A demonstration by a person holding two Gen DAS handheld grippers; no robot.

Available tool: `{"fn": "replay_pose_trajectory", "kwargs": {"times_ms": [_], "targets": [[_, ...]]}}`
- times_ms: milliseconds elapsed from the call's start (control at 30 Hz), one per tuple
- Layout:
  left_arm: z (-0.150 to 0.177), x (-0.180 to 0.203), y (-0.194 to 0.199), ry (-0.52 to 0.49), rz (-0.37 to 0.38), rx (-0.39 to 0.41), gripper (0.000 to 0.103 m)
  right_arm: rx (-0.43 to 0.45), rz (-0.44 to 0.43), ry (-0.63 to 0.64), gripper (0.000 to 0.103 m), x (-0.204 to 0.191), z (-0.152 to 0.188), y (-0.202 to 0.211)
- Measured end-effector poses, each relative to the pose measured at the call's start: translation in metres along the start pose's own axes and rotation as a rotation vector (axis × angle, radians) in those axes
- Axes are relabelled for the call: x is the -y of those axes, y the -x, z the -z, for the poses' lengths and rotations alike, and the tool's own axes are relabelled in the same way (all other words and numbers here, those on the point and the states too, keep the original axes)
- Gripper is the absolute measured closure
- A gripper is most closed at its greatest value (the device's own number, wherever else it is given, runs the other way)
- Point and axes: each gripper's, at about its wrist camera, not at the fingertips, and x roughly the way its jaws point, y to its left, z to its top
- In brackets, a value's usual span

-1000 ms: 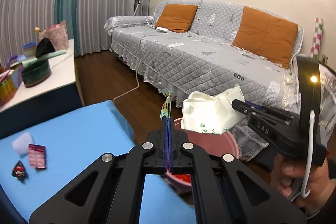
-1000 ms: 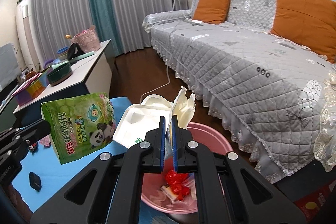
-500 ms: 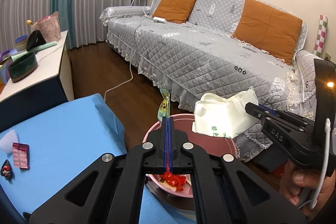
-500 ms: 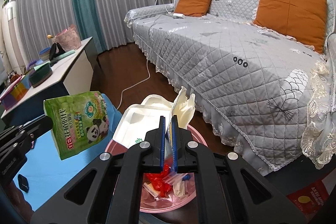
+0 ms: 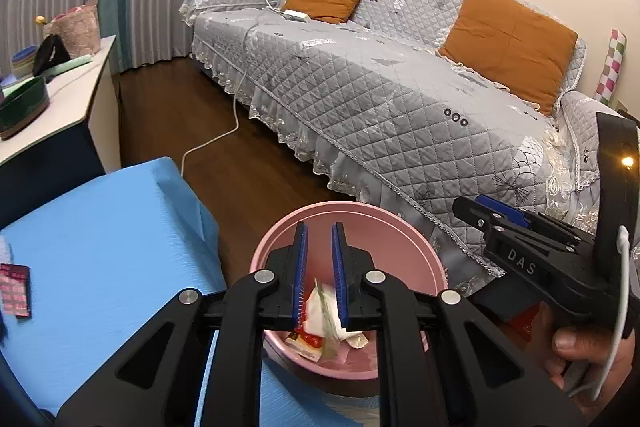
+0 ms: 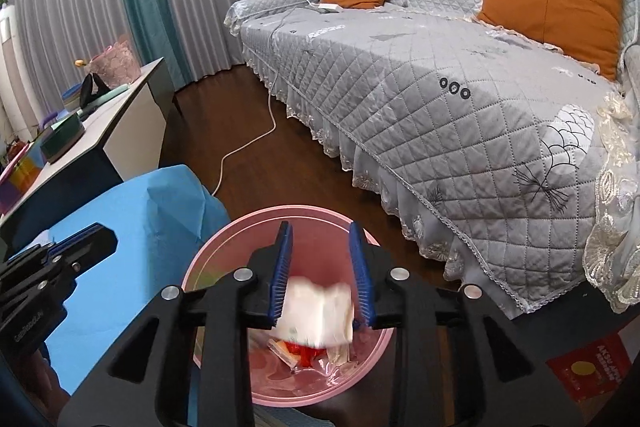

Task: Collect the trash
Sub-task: 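Open the left gripper over the pink bin while the right gripper also opens, then move both open grippers back over the table trash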

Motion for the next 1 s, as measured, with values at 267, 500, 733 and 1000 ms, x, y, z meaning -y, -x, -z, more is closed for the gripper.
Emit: {"fn": "replay_pose_trajectory", "kwargs": {"times_ms": [267, 500, 733, 1000], "targets": [[0.002, -0.018, 0.034, 0.009, -0.03, 0.024, 0.09, 0.028, -0.03, 0.01, 0.073, -0.017, -0.003, 0.01], [0.01, -0.05, 0.081, 0.037, -0.088, 0.052, 0.09, 0.068, -0.089, 0.017, 0.073, -0.047, -0.005, 0.028], [0.021, -0.093, 0.122, 0.078, -0.16, 0.066, 0.09, 0.096, -0.153, 0.06, 0.073, -0.089, -0.001, 0.046], [0.028, -0.154, 0.173, 0.136, -0.24, 0.088, 0.09, 0.104, -0.247, 0.123, 0.073, -0.143, 0.011, 0.062]]}}
